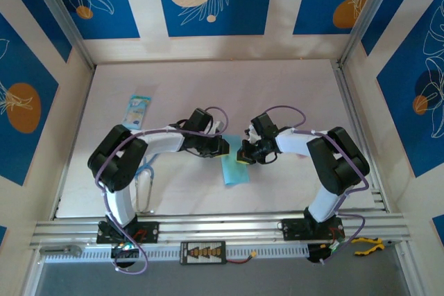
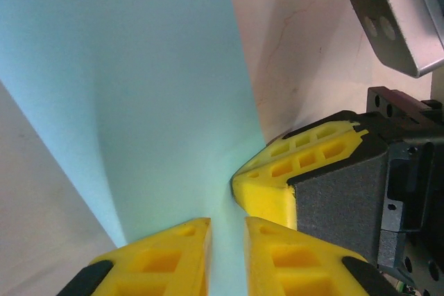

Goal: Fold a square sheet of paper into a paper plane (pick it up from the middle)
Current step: First fold the square sheet of paper in half at the center of the table.

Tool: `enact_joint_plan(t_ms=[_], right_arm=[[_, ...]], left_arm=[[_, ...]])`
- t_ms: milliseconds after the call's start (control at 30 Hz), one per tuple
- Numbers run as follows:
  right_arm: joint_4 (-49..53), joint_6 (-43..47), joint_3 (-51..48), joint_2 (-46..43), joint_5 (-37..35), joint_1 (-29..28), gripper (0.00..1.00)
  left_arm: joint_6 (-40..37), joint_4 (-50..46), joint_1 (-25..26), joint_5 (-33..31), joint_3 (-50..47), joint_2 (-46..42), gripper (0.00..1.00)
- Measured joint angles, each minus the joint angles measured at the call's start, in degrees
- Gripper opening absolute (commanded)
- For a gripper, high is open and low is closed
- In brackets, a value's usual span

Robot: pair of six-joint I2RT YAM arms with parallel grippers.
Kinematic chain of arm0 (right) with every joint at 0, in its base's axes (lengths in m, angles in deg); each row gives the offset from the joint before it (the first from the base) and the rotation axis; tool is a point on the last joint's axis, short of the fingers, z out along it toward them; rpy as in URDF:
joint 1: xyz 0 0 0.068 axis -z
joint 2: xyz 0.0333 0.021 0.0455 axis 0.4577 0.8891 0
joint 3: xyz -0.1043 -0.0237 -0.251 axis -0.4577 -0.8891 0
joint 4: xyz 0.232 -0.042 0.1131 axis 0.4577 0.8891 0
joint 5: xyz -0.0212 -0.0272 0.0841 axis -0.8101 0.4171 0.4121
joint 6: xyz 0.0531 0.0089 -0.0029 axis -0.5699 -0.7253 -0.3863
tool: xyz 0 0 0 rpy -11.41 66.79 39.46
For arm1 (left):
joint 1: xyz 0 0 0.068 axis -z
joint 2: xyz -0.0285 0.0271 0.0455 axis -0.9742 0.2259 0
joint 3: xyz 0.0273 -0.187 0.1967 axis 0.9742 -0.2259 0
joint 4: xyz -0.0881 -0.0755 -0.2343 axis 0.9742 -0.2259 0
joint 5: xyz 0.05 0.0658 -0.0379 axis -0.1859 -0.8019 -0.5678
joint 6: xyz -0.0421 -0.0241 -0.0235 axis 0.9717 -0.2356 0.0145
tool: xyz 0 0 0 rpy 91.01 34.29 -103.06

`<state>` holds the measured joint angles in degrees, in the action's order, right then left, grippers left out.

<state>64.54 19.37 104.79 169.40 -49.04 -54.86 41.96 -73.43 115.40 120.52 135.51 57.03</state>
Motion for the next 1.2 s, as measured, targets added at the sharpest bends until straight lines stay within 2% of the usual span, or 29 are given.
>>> enact_joint_plan(t_ms=[233,433,800,967,1200], right_arm=[[-0.2,0.0,-0.2,0.0,0.0,0.1,0.0],[-0.6,-0.2,-0.5,-0.2,0.1,0.1,0.0],[-1.4,-0.9,-1.1,-0.2,0.5,0.3,0.0],[-2.1,-1.4,-1.5,-0.5,0.5,0.3,0.0],[-2.2,-1.7,-1.6,-0.6,0.4,0.3,0.0]], left_arm=[[0.0,0.1,0.2,-0.1,0.0,1.2,0.17],[-1.3,0.0,0.3,-1.1,-1.8,2.1,0.0],[-1.9,0.8,0.3,-1.2,-2.8,2.3,0.0],[-2.3,-2.4,0.5,-2.6,-2.8,0.6,0.0],[2.0,-3.3,2.2,-2.5,-2.0,-2.3,0.0]])
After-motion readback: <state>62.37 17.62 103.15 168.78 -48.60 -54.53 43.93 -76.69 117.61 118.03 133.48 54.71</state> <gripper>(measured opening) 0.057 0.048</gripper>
